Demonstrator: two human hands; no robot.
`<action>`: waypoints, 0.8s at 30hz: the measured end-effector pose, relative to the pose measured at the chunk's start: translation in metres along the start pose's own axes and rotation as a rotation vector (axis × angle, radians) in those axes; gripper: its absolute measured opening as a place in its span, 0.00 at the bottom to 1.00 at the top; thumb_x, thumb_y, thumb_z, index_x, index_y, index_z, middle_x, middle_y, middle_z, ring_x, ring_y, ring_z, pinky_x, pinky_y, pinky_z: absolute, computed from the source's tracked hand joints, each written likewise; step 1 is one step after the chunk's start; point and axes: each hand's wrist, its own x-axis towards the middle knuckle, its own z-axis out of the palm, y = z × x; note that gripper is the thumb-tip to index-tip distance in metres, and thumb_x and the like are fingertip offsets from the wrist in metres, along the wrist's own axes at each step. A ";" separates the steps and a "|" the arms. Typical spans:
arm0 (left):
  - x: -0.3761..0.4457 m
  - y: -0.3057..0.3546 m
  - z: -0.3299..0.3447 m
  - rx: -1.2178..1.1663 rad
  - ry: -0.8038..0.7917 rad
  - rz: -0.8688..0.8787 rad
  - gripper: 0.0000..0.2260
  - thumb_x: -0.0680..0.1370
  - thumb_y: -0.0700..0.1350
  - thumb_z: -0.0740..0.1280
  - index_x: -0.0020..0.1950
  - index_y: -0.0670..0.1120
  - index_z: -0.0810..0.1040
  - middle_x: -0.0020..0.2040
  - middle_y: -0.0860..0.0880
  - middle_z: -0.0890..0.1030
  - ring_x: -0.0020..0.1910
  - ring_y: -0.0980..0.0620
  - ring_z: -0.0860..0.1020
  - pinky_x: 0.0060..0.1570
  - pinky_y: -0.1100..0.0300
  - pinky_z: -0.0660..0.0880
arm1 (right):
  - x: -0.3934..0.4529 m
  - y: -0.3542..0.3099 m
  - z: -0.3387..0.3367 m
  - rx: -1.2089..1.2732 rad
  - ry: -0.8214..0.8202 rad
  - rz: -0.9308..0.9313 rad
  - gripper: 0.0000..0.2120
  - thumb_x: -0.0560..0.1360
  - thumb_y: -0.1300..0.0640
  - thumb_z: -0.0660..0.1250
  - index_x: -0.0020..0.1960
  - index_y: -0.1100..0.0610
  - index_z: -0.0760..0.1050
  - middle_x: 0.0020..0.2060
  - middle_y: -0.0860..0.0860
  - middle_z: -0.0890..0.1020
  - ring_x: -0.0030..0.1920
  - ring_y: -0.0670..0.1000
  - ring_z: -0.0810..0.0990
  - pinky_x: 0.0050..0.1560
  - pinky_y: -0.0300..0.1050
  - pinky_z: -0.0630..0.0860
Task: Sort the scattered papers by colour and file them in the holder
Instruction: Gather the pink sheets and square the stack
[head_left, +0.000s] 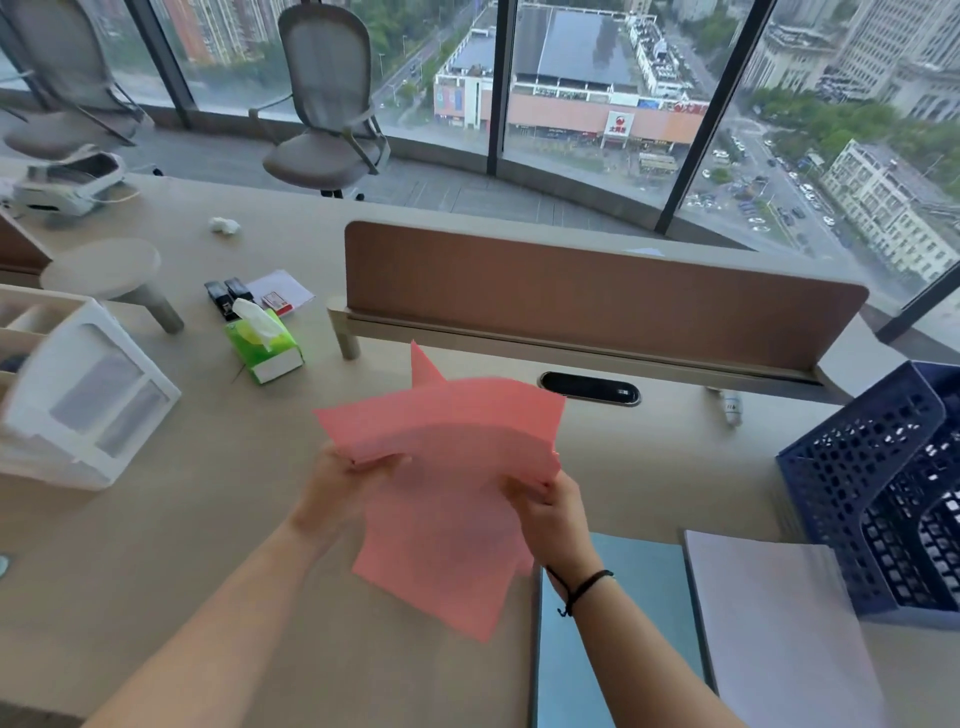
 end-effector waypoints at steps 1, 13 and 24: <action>0.001 0.001 0.000 -0.017 0.042 0.000 0.14 0.71 0.33 0.75 0.41 0.55 0.87 0.41 0.57 0.86 0.41 0.62 0.82 0.45 0.65 0.78 | 0.000 -0.005 0.003 -0.001 -0.003 -0.013 0.15 0.75 0.72 0.67 0.47 0.51 0.81 0.41 0.41 0.85 0.42 0.41 0.81 0.47 0.38 0.78; 0.000 -0.001 -0.023 -0.146 -0.036 -0.059 0.26 0.61 0.39 0.80 0.55 0.59 0.82 0.55 0.57 0.84 0.60 0.55 0.78 0.58 0.58 0.75 | -0.002 -0.016 -0.009 0.184 -0.130 -0.053 0.11 0.75 0.68 0.70 0.46 0.53 0.84 0.42 0.46 0.86 0.45 0.45 0.82 0.51 0.44 0.78; 0.009 0.005 -0.013 0.072 0.091 -0.043 0.15 0.58 0.45 0.81 0.42 0.45 0.86 0.39 0.52 0.87 0.37 0.57 0.82 0.38 0.60 0.79 | 0.010 -0.023 -0.013 0.284 -0.059 -0.001 0.03 0.76 0.69 0.69 0.48 0.64 0.81 0.43 0.57 0.84 0.44 0.53 0.80 0.49 0.52 0.77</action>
